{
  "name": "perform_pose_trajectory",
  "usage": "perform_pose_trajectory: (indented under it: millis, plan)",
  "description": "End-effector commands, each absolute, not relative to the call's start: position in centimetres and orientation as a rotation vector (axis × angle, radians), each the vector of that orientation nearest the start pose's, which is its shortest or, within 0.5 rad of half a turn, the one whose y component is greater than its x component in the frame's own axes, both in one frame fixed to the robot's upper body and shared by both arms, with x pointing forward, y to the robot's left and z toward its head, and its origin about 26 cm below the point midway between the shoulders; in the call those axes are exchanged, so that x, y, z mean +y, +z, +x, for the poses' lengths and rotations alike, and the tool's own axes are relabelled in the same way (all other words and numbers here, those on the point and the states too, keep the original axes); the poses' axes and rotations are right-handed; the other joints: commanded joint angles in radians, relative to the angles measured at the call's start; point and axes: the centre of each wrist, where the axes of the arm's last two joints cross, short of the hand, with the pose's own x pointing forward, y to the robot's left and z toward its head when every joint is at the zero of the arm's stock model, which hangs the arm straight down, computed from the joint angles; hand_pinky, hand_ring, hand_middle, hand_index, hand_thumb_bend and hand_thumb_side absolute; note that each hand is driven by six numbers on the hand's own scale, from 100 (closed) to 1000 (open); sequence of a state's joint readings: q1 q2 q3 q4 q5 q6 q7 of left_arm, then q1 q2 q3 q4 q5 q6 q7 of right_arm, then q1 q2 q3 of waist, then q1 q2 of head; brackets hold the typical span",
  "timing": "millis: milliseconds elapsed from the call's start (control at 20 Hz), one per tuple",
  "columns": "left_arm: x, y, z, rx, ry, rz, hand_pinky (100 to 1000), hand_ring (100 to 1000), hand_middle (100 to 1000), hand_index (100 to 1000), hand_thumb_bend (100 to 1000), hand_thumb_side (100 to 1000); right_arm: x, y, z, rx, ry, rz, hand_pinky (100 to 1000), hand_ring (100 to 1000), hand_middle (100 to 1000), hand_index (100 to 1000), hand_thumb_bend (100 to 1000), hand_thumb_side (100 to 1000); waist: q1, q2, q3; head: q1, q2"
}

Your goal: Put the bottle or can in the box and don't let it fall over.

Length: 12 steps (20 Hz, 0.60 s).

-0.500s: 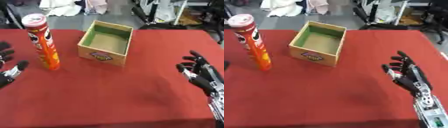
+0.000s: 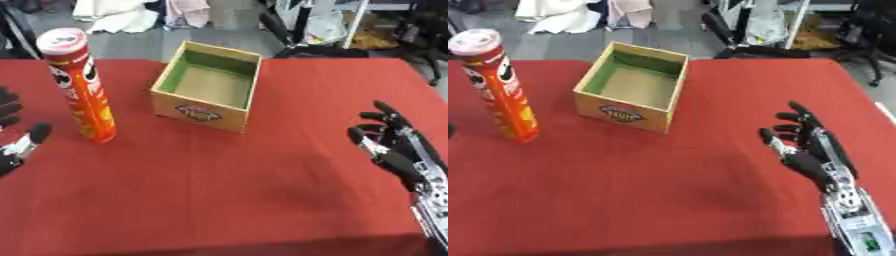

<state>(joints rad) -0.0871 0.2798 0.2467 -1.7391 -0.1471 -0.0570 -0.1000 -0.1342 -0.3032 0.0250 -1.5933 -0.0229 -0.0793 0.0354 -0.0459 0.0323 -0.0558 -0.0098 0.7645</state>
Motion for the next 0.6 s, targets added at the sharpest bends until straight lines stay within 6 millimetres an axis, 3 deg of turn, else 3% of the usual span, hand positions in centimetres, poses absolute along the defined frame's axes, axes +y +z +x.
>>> perform_pose_trajectory:
  millis: [50, 600]
  plan:
    - [36.8, 10.1, 29.0, -1.828, -0.294, 0.546, 852, 834, 798, 924, 761, 487, -30.1, 5.6, 31.2, -1.800, 0.317, -0.154, 791, 770, 802, 1000, 479, 397, 0.000, -0.005, -0.001, 0.002, 0.005]
    - [37.1, 8.8, 33.4, -1.719, -0.281, 0.607, 853, 837, 799, 909, 803, 491, -29.8, 5.4, 31.3, -1.798, 0.318, -0.135, 794, 770, 805, 1000, 428, 425, -0.002, -0.008, -0.012, 0.008, 0.005]
